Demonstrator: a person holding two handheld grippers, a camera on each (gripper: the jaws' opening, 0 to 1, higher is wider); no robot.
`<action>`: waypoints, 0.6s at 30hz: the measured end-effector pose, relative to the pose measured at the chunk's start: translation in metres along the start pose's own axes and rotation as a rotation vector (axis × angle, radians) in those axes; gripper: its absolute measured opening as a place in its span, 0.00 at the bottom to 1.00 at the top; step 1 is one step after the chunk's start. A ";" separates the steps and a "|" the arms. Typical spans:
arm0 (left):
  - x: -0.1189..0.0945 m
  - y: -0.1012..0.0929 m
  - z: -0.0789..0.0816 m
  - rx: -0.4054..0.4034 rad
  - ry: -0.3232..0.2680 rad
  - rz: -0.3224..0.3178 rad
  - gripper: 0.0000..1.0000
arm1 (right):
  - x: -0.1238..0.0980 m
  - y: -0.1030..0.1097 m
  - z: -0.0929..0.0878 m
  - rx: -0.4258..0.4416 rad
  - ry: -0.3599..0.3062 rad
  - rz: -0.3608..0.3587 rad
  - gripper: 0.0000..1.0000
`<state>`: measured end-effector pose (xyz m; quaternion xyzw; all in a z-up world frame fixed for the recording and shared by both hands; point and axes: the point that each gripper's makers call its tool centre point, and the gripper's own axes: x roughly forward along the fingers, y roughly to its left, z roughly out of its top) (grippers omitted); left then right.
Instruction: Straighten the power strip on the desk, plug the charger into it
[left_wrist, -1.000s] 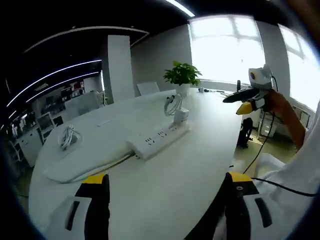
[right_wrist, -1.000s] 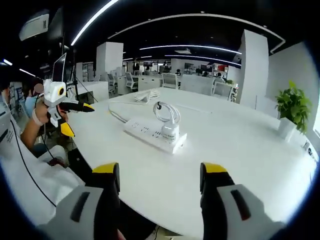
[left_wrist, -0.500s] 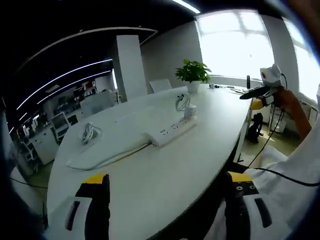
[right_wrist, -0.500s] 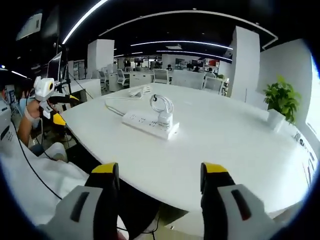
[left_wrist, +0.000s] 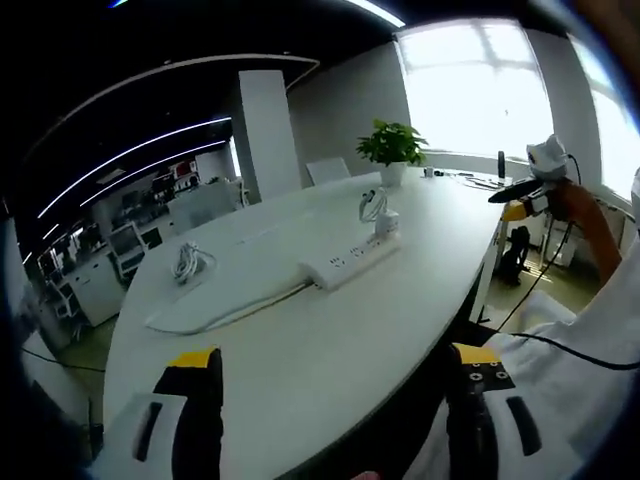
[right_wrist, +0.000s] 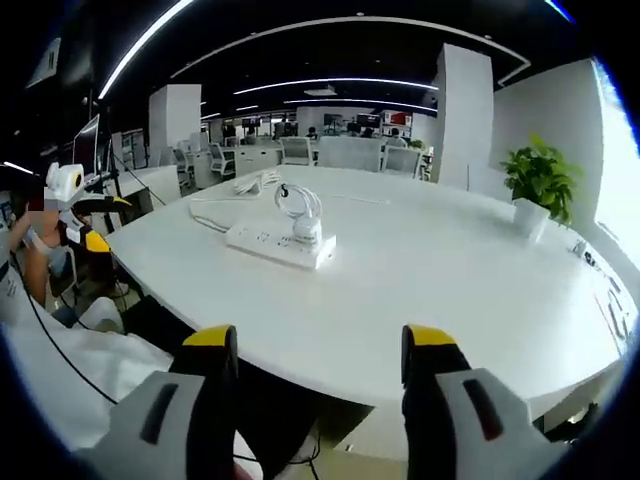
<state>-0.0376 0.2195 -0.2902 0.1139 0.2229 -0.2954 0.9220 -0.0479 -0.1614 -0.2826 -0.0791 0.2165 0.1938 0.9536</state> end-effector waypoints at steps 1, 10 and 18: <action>0.001 -0.001 -0.001 -0.004 0.006 -0.003 0.91 | 0.001 0.003 -0.001 0.000 -0.002 0.009 0.64; 0.000 -0.009 -0.001 0.001 0.008 -0.017 0.91 | 0.004 0.013 -0.004 0.002 -0.004 0.038 0.64; 0.000 -0.013 -0.001 0.009 0.005 -0.029 0.91 | 0.002 0.018 -0.002 -0.002 -0.007 0.046 0.64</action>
